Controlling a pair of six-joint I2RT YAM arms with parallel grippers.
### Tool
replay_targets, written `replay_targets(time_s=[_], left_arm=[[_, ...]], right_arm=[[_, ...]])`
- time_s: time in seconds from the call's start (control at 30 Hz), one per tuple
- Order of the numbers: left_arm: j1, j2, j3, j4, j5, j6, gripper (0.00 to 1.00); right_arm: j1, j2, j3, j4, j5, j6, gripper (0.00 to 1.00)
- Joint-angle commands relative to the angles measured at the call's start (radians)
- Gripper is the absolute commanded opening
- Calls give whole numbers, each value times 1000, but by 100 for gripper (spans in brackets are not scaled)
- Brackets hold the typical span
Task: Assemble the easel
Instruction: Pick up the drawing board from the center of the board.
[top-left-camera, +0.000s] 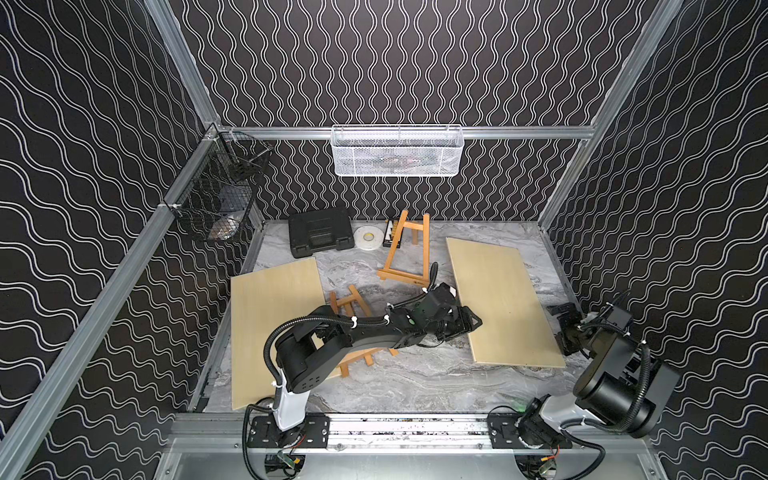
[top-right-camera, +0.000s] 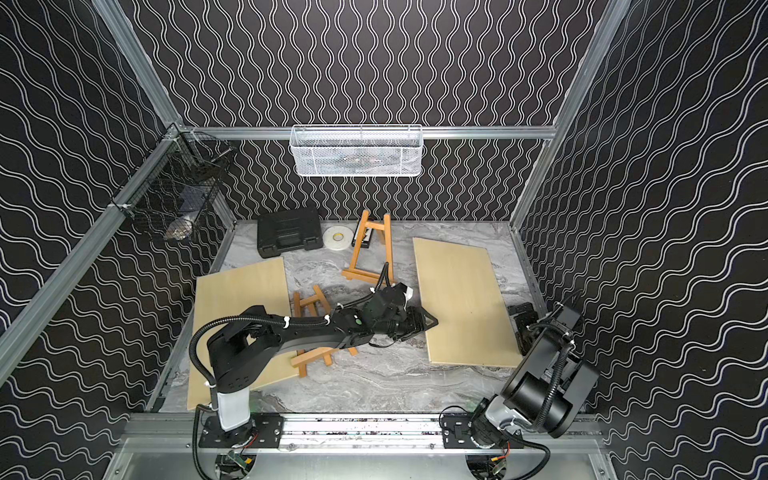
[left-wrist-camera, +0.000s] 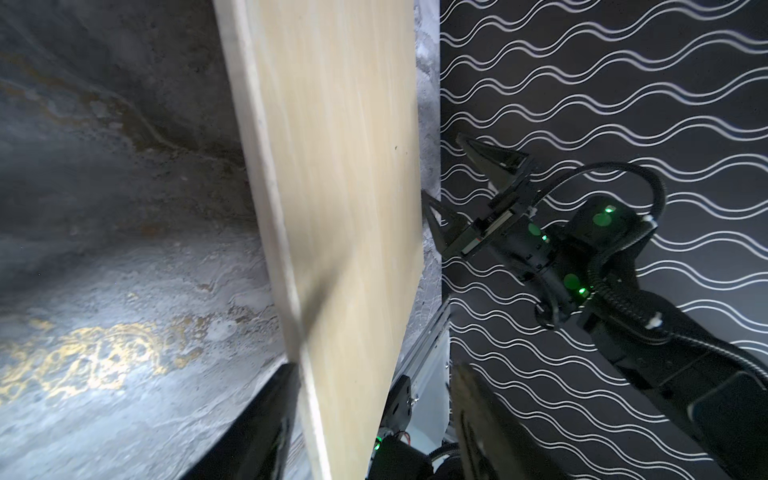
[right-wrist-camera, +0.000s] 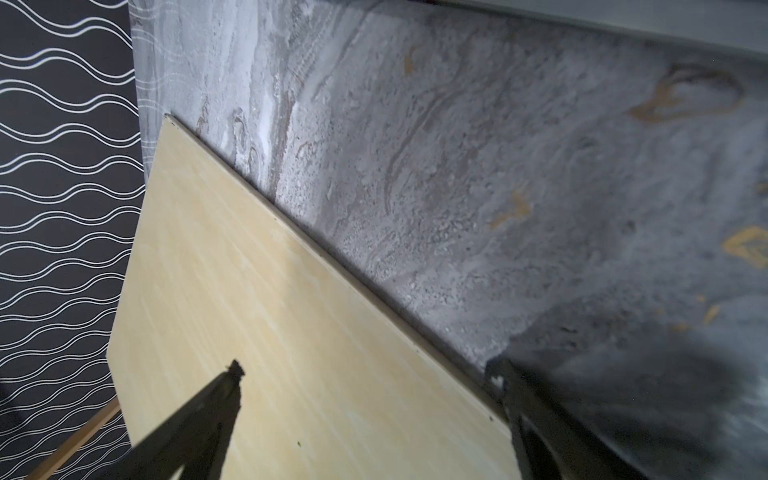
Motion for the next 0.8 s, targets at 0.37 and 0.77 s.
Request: replay_targets(time_s=[0.37,0.77], left_arm=[[-22,28,10,413,99,-52,58],[-3,-5,78,168,69,117,56]], right_arm=[[13,23,-22,-352,-204,142,100],[12,18,-23,-357,-174,121,100]])
